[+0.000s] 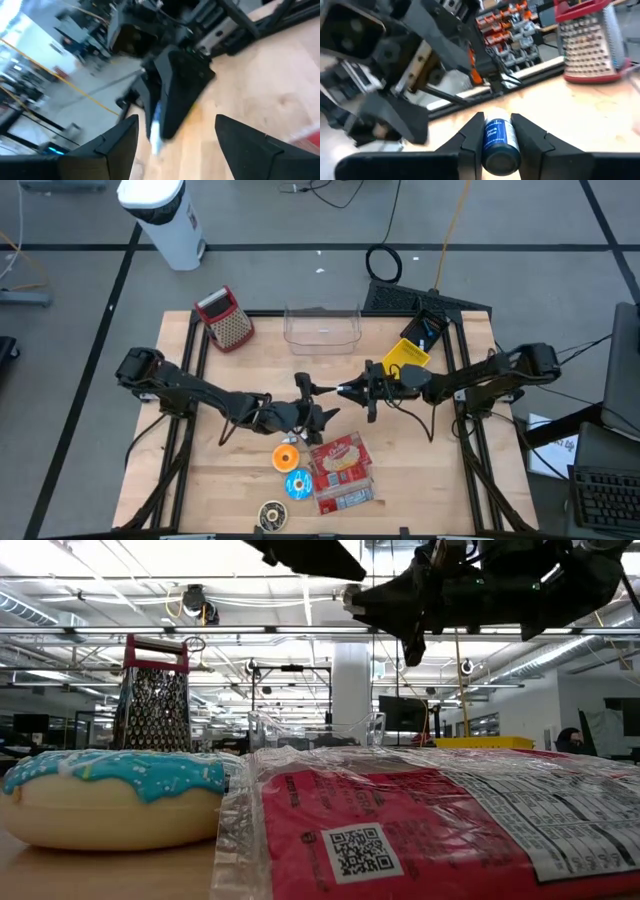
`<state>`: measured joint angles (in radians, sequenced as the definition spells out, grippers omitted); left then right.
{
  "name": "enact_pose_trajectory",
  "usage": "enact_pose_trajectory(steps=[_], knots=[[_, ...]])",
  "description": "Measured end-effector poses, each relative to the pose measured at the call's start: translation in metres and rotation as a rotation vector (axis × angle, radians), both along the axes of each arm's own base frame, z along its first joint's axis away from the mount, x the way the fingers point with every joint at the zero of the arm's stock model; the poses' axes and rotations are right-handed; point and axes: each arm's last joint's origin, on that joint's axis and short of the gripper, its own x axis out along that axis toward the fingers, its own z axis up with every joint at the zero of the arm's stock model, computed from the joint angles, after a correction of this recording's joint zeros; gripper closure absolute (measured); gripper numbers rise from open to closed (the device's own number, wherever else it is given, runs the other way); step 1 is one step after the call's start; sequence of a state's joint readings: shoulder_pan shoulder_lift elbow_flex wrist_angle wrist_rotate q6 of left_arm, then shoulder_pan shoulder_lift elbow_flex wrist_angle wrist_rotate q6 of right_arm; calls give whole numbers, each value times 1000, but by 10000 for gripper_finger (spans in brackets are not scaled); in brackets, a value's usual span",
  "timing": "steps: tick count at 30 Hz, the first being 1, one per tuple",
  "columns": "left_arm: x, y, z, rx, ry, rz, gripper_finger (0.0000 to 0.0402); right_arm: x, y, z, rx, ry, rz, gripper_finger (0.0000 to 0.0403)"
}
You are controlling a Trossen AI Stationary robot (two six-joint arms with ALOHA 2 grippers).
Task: Pick & Place Food Item
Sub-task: Put the blue food coloring bottle into the black bin
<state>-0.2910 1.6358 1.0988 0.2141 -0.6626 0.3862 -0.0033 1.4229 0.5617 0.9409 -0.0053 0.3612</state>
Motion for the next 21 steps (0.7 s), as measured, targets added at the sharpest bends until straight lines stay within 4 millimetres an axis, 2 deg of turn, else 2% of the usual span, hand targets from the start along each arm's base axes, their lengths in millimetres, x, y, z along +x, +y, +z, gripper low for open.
enact_pose_trajectory(steps=[6,9,12,17,21], knots=[[-17,19,9,-125,33,20,165,-19,-7,16,-72,90,-30,333],[-29,28,6,-158,22,21,181,-31,-12,21,-109,152,-83,335],[-42,36,-3,-193,-30,20,197,-43,-17,22,-161,237,-176,339],[-66,54,-31,-259,-157,75,221,-62,-28,22,-216,379,-361,333],[-78,64,-49,-337,-246,109,234,-78,-36,13,-236,420,-486,336]])
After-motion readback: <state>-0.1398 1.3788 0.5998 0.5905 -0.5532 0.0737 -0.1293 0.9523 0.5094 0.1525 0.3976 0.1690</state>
